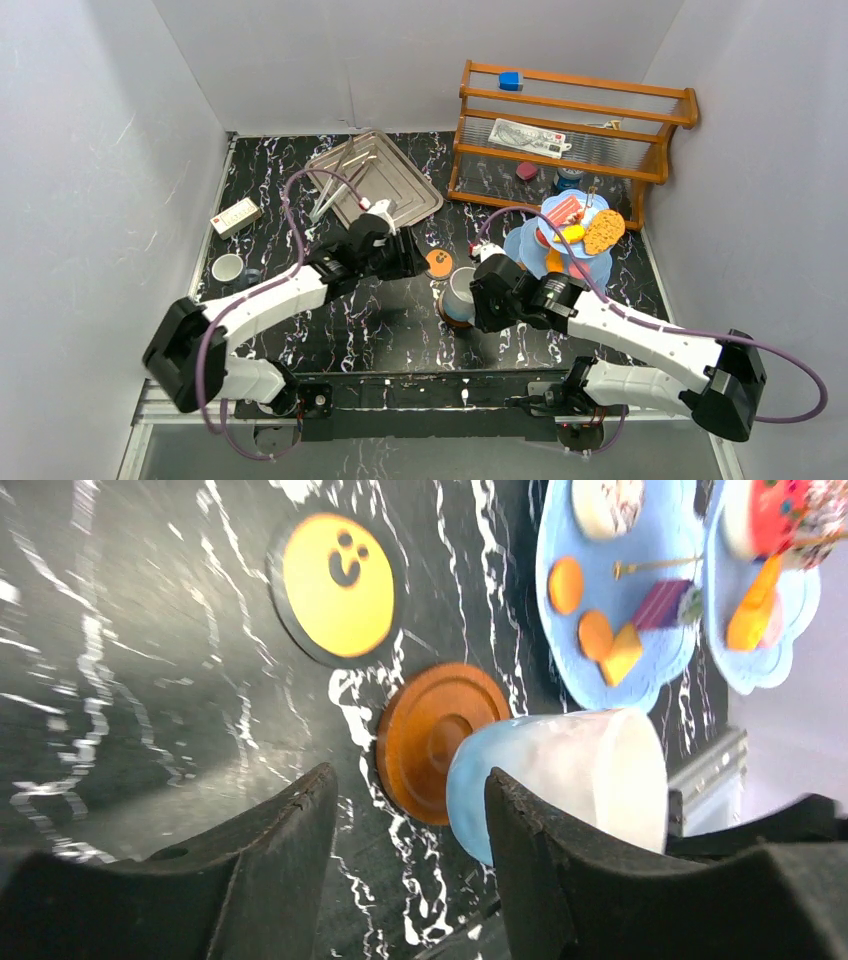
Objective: Serve the afternoon tea
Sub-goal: Place the cup on the coaster.
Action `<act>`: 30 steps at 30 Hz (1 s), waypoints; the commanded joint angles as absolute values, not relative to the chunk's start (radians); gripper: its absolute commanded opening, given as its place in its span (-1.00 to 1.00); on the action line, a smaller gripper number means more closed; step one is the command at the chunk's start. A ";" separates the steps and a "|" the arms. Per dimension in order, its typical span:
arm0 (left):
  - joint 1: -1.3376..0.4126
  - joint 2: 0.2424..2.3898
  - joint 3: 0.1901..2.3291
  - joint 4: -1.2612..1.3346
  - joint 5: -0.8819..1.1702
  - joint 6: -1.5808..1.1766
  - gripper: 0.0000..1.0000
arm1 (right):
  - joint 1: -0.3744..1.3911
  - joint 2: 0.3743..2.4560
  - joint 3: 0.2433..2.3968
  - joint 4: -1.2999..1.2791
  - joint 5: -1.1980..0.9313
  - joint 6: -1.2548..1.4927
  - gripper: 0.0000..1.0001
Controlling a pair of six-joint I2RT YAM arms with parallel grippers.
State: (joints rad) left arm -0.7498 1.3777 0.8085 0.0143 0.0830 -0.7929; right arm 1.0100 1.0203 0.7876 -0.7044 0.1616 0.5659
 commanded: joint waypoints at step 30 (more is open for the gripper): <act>-0.744 0.985 0.809 -0.277 -0.370 -0.299 0.82 | 1.009 1.212 0.800 -0.865 0.331 0.689 -1.00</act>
